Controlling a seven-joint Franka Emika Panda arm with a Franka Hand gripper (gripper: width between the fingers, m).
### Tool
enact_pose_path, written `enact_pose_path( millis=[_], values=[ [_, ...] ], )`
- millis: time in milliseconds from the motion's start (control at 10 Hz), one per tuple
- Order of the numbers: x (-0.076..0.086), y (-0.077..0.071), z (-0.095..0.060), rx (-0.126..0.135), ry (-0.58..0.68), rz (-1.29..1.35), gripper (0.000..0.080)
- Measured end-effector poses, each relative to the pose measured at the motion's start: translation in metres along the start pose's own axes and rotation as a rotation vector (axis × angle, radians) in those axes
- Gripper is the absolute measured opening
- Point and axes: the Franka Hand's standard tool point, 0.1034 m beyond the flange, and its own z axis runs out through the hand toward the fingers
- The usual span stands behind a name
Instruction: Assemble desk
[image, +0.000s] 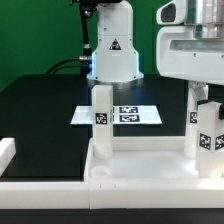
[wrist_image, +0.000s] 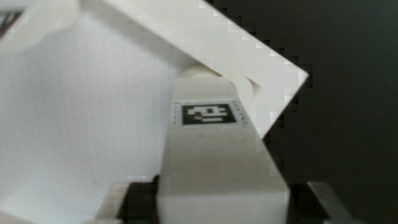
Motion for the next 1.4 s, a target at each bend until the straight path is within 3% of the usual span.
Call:
enact_pose_path(
  millis=[300,400,500,600,700,900,1200,1400],
  values=[
    [-0.001,0.0,0.0,0.002,-0.006,0.226,0.0285],
    [-0.005,-0.001,0.0,0.01,-0.026,0.457,0.0285],
    [-0.009,-0.005,0.0,0.028,-0.043,0.636,0.0285],
    [-0.011,-0.008,0.001,0.074,-0.053,0.817,0.0285],
    [-0.012,-0.008,0.0,0.097,-0.051,0.86,0.0285],
    [-0.012,-0.008,0.0,0.096,-0.047,0.771,0.0287],
    [-0.014,-0.008,0.0,0.09,-0.032,0.264,0.0614],
    [-0.013,-0.008,0.001,0.09,-0.024,0.154,0.0643]
  ],
)
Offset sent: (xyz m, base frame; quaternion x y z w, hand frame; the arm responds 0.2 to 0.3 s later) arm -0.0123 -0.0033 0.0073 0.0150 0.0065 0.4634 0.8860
